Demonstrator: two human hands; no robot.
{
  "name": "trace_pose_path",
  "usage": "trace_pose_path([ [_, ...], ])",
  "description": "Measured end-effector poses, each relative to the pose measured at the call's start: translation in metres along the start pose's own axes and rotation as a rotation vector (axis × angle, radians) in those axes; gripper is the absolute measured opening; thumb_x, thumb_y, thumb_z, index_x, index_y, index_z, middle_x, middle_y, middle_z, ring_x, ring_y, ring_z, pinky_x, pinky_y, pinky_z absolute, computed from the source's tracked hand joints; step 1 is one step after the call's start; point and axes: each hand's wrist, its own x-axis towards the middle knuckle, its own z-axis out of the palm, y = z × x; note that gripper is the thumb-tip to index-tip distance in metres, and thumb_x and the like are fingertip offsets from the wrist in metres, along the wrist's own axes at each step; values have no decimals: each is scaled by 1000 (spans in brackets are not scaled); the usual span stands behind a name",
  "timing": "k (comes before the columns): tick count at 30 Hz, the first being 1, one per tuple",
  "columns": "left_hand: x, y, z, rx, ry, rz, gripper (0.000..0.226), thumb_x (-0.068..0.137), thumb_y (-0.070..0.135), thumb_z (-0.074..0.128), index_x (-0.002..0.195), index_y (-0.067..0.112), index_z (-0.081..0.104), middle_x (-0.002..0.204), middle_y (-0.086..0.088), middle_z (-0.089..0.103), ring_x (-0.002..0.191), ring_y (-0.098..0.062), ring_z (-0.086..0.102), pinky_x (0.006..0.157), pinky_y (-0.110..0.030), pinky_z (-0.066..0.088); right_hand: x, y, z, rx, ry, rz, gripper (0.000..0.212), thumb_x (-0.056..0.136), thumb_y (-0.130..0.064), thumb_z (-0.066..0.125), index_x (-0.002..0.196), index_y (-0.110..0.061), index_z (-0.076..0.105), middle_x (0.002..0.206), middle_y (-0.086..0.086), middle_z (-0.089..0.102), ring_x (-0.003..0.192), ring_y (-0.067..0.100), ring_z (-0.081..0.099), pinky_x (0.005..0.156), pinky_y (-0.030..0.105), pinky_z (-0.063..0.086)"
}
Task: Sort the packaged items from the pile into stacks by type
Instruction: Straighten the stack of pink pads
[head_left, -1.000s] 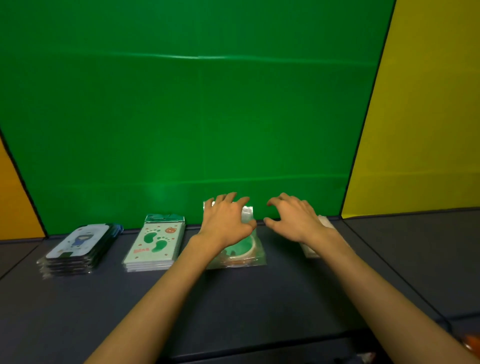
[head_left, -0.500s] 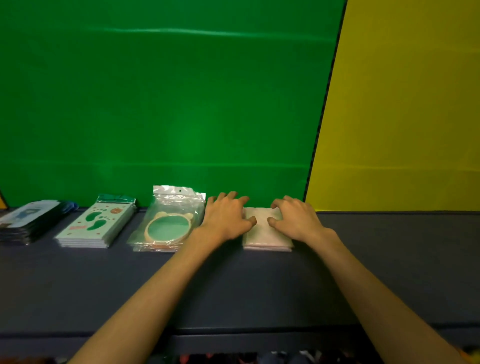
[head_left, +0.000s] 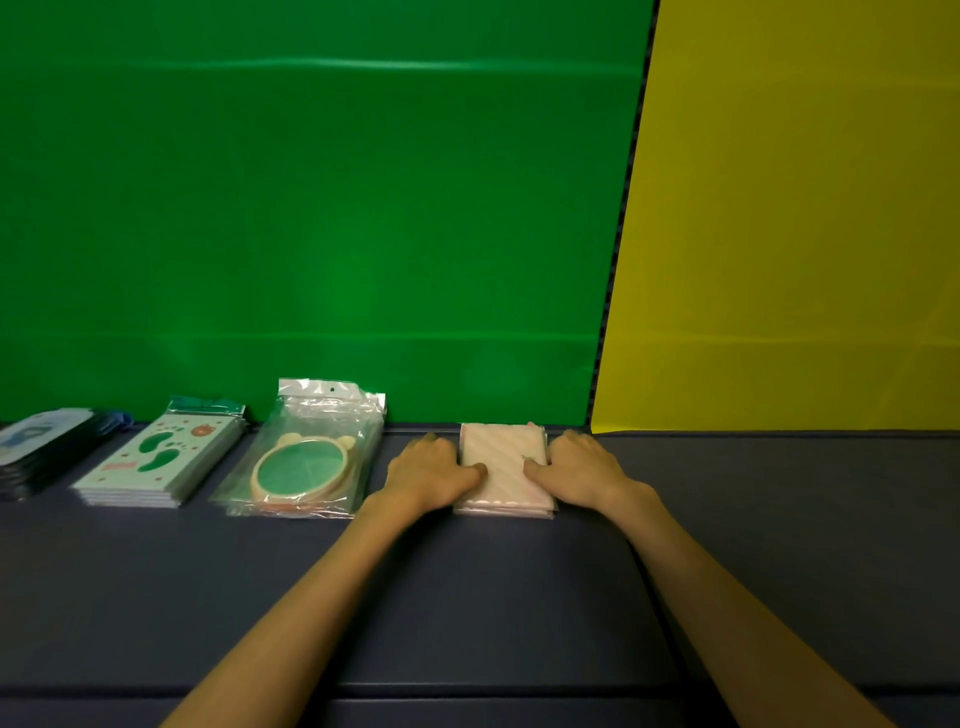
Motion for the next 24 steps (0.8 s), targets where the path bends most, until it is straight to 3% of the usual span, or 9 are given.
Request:
trace_pose_path([
  [3,3,0,5,-202,-39,-42,37,80,50,58,78,13,63,97,-7,66,88,-26,61,66,-31,40,3,-4,4,94,8,29,46,91,-45,53,61,-13,40,86,14,54,96,34,57,65,29,31],
  [7,6,0,5,-524,-85,-138,32,77,37,67,93,10,64,93,-2,64,79,-15,60,55,-27,39,7,-9,0,263,-15,126,38,88,-35,61,59,-23,40,63,-4,42,62,16,45,46,24,23],
  [11,11,-4,7,-645,-121,-160,33,81,30,72,103,7,63,98,-1,65,80,-9,60,53,-22,39,13,-6,6,506,-33,270,30,81,-30,68,67,-20,45,67,-2,44,59,13,42,47,28,26],
  [15,15,-11,13,-716,-106,-167,34,80,28,75,103,5,63,100,-6,68,84,-14,64,58,-24,44,14,-5,9,781,-36,353,24,78,-18,78,89,-5,61,86,10,62,72,19,57,52,29,36],
  [17,15,-12,16,-783,-91,-173,33,81,26,75,105,8,61,103,-6,69,89,-17,65,64,-26,49,15,-6,10,876,-23,391,30,76,-14,81,96,-1,63,96,14,66,80,22,62,56,30,43],
  [20,14,-13,19,-932,-36,-137,35,83,20,72,113,15,54,111,-3,67,98,-18,66,84,-35,56,18,-10,9,1057,-7,393,19,76,2,78,93,4,69,102,17,72,87,25,69,69,35,57],
  [22,12,-14,20,-1002,21,-79,45,84,16,72,123,18,51,118,-2,66,103,-17,66,93,-41,55,17,-14,6,1162,17,333,18,77,10,74,91,0,67,105,18,72,87,25,70,76,34,58],
  [24,9,-14,18,-1018,93,-2,52,84,9,72,129,19,48,124,-1,65,106,-14,65,95,-39,55,14,-18,2,1172,86,255,31,77,12,73,98,-6,58,103,11,69,86,18,67,71,27,55],
])
